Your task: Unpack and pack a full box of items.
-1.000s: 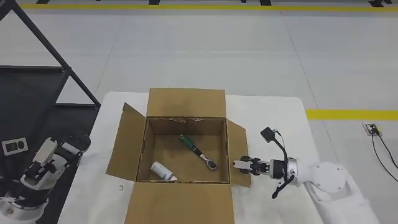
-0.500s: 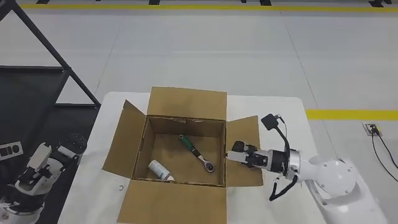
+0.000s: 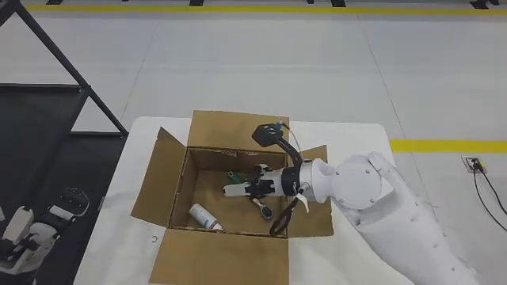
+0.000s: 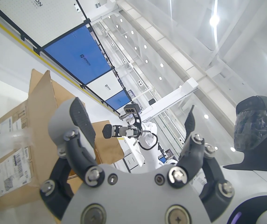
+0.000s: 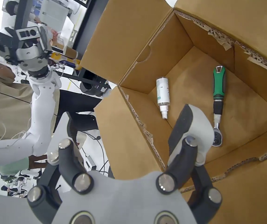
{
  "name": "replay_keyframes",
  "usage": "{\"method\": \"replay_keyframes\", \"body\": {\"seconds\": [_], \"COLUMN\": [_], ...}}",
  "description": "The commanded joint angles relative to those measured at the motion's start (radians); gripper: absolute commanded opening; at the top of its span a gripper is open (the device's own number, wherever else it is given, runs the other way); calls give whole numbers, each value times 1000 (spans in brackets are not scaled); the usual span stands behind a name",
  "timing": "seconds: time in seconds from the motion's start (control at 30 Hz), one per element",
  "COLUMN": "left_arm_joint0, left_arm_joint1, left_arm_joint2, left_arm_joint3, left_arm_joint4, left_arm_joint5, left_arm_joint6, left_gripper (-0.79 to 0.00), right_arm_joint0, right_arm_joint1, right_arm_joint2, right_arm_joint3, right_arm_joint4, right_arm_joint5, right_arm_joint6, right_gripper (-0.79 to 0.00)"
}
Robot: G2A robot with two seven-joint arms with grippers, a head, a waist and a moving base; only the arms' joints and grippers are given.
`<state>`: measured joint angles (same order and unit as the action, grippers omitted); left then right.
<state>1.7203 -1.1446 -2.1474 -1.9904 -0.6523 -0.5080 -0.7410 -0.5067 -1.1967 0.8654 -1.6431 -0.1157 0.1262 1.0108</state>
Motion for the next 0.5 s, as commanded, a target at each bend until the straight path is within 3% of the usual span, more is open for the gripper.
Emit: {"method": "replay_keyframes", "body": {"seconds": [0.0,0.47], "left_arm_joint0": [0,0], "left_arm_joint1": [0,0], "left_arm_joint2": [0,0], "left_arm_joint3": [0,0], "left_arm_joint4": [0,0], "left_arm_joint5": [0,0], "left_arm_joint6": [-1,-1], "left_gripper": [0,0], "right_arm_joint0": [-4,-6], "right_arm_joint1": [1,0], "right_arm_joint2": [4,-3], "right_arm_joint3": [-4,-8], "right_arm_joint4": [0,-1], "right_arm_joint5": [-1,-8], "right_arm_joint6": [3,3], "right_gripper": [0,0]}}
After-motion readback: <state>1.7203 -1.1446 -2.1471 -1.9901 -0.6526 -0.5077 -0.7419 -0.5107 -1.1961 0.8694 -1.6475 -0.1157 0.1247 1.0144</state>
